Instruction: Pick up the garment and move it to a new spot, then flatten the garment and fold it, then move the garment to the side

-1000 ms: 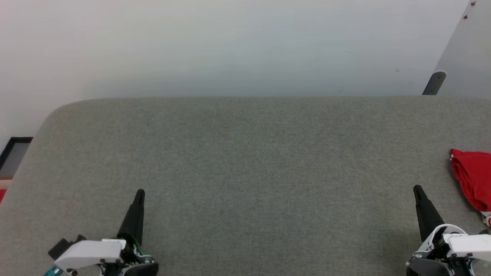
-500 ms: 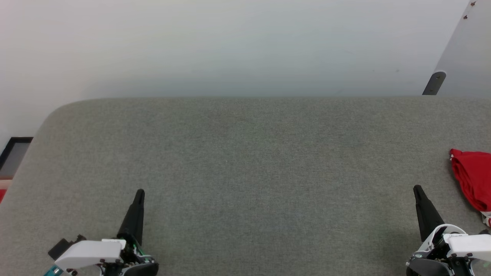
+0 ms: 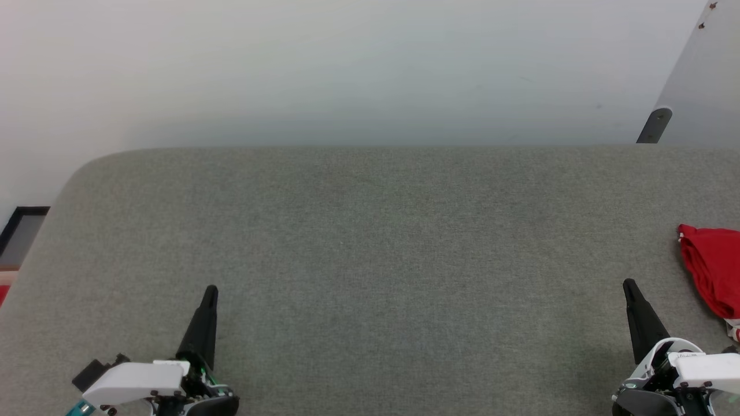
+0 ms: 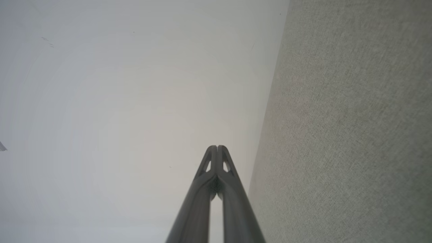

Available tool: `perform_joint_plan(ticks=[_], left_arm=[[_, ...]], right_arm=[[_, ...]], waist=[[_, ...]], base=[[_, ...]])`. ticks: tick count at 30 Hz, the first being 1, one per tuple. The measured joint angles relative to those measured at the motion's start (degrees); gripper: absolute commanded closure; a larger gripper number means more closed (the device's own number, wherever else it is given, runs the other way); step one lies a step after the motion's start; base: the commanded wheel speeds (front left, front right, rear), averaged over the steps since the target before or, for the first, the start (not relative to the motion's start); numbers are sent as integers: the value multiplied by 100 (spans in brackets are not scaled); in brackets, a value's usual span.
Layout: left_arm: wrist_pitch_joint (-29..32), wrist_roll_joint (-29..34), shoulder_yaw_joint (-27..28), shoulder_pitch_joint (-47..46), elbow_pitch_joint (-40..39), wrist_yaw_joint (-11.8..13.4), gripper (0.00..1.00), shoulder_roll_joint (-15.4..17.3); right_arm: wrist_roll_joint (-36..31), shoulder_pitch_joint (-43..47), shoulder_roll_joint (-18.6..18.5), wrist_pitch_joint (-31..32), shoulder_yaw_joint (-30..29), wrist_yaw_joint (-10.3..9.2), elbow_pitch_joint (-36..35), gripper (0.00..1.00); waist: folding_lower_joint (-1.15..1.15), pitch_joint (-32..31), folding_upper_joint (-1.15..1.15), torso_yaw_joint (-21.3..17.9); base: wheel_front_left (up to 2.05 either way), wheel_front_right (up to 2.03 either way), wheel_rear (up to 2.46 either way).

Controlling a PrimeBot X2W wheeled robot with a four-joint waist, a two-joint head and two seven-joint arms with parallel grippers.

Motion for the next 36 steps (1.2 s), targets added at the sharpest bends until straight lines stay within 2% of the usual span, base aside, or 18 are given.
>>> perform_joint_plan(ticks=[36], left_arm=[[0, 1, 5, -1, 0, 0, 100, -4]], right_arm=[[0, 0, 0, 0, 0, 0, 0, 100]], waist=[[0, 0, 0, 0]], base=[[0, 0, 0]])
